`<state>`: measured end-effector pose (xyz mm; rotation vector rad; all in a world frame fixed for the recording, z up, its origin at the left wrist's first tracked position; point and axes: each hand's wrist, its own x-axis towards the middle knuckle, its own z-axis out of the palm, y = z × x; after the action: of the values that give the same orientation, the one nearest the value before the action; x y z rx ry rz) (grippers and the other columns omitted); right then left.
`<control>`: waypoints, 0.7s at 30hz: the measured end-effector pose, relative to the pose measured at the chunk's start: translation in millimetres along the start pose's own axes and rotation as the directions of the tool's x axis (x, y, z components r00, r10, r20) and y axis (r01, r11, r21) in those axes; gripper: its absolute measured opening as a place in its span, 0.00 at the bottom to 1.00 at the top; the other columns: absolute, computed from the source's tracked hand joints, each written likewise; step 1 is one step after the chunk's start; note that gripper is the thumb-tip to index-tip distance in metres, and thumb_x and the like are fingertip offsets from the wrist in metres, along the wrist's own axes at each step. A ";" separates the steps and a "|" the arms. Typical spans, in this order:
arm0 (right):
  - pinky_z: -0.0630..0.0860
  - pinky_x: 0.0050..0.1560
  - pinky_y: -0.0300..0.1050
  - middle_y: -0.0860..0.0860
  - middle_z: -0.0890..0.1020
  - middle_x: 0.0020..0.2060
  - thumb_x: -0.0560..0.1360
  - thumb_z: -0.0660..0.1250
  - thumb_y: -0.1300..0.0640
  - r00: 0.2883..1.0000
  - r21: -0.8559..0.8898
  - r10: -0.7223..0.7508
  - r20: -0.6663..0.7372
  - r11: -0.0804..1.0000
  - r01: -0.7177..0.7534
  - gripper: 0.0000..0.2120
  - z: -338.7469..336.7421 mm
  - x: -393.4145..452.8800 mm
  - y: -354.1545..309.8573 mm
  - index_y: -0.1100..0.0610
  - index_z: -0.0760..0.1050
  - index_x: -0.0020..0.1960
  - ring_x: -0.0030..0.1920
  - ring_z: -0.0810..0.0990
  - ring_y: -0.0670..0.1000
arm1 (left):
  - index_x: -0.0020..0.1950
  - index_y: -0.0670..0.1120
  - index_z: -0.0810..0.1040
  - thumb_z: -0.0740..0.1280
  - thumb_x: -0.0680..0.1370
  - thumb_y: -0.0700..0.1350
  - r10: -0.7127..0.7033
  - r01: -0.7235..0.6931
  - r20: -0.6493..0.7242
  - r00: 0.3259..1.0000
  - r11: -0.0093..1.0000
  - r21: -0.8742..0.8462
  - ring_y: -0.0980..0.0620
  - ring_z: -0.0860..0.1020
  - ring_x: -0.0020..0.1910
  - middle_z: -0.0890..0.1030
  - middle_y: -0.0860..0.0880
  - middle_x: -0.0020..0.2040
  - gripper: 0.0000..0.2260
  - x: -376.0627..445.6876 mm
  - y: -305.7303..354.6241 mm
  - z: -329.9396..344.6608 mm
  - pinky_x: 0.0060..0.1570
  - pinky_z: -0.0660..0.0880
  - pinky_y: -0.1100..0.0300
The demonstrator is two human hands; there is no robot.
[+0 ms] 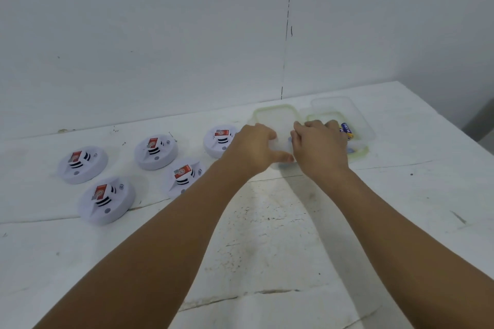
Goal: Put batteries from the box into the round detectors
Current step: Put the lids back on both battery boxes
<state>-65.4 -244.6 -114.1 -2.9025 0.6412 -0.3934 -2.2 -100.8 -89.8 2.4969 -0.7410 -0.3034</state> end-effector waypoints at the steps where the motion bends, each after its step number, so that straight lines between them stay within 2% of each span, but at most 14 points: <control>1: 0.67 0.52 0.53 0.51 0.81 0.52 0.86 0.52 0.49 1.000 -0.023 -0.002 -0.001 1.000 0.002 0.16 -1.7 3.2 -0.9 0.54 0.77 0.54 0.58 0.72 0.61 | 0.49 0.50 0.75 0.79 0.70 0.62 -0.003 0.003 0.003 1.000 1.000 0.000 0.51 0.73 0.46 0.77 0.49 0.48 0.21 3.2 0.8 -1.6 0.44 0.70 0.57; 5: 0.65 0.52 0.53 0.51 0.81 0.54 0.86 0.51 0.48 1.000 -0.061 -0.017 0.008 0.998 0.017 0.16 -0.5 10.6 -0.4 0.52 0.76 0.56 0.59 0.72 0.61 | 0.52 0.52 0.78 0.79 0.70 0.61 0.000 -0.001 0.009 1.000 1.000 0.010 0.50 0.78 0.52 0.77 0.52 0.51 0.20 9.8 2.6 -7.4 0.56 0.76 0.52; 6: 0.66 0.53 0.53 0.50 0.81 0.54 0.86 0.51 0.48 1.000 -0.060 -0.016 0.018 0.998 0.017 0.16 -0.6 10.5 0.5 0.52 0.76 0.56 0.59 0.72 0.61 | 0.55 0.50 0.80 0.80 0.70 0.60 -0.002 0.002 0.011 1.000 1.000 0.005 0.49 0.79 0.55 0.79 0.51 0.53 0.21 10.6 2.1 -7.3 0.55 0.77 0.53; 8: 0.65 0.55 0.54 0.49 0.81 0.54 0.86 0.52 0.48 0.999 -0.043 -0.025 0.021 0.999 0.026 0.15 -1.7 8.5 4.1 0.52 0.76 0.56 0.59 0.72 0.60 | 0.67 0.47 0.80 0.80 0.70 0.60 -0.007 0.007 0.008 1.000 1.000 -0.007 0.50 0.78 0.59 0.80 0.51 0.62 0.30 9.8 2.0 -7.3 0.50 0.73 0.59; 10: 0.65 0.58 0.56 0.51 0.80 0.58 0.85 0.54 0.50 0.999 -0.013 -0.033 -0.024 0.999 0.033 0.13 -2.4 3.7 10.7 0.52 0.76 0.60 0.61 0.72 0.60 | 0.72 0.47 0.77 0.79 0.70 0.61 -0.011 0.011 0.006 1.000 1.000 -0.013 0.52 0.77 0.59 0.79 0.51 0.65 0.34 9.3 0.4 -6.4 0.47 0.69 0.62; 13: 0.65 0.62 0.58 0.56 0.75 0.64 0.79 0.62 0.57 0.987 0.022 -0.029 -0.160 0.999 0.033 0.18 -1.2 -6.3 27.2 0.54 0.73 0.69 0.63 0.72 0.61 | 0.67 0.51 0.78 0.78 0.72 0.60 -0.010 0.010 0.011 1.000 1.000 0.000 0.50 0.76 0.64 0.78 0.49 0.69 0.28 8.8 0.9 -5.2 0.53 0.70 0.58; 16: 0.67 0.60 0.58 0.58 0.75 0.58 0.74 0.65 0.58 0.978 0.016 -0.008 -0.211 1.000 0.011 0.19 -2.5 -14.3 43.7 0.58 0.74 0.64 0.58 0.73 0.62 | 0.74 0.47 0.74 0.75 0.75 0.60 -0.012 0.012 0.018 1.000 1.000 0.024 0.47 0.72 0.70 0.74 0.46 0.72 0.31 6.0 -0.2 -2.3 0.60 0.68 0.56; 18: 0.67 0.61 0.59 0.58 0.76 0.55 0.72 0.66 0.59 0.988 -0.053 -0.008 -0.153 0.999 0.000 0.18 -2.2 -17.1 54.4 0.59 0.74 0.62 0.56 0.74 0.62 | 0.78 0.48 0.69 0.72 0.77 0.61 0.009 -0.008 -0.004 1.000 0.998 0.061 0.46 0.69 0.74 0.71 0.46 0.74 0.34 1.3 -2.4 3.0 0.66 0.66 0.54; 21: 0.60 0.73 0.62 0.55 0.75 0.62 0.76 0.63 0.62 1.000 -0.180 0.004 0.020 0.984 0.000 0.20 -3.0 -20.1 65.6 0.55 0.71 0.68 0.64 0.73 0.59 | 0.82 0.50 0.61 0.71 0.77 0.63 0.036 -0.032 -0.136 0.990 0.999 0.031 0.47 0.63 0.77 0.64 0.47 0.79 0.38 -12.1 -7.2 15.9 0.71 0.63 0.53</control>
<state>-109.6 -295.1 -128.4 -3.0713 0.7113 -0.3211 -14.6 -95.4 -106.2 2.5004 -0.7352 -0.1089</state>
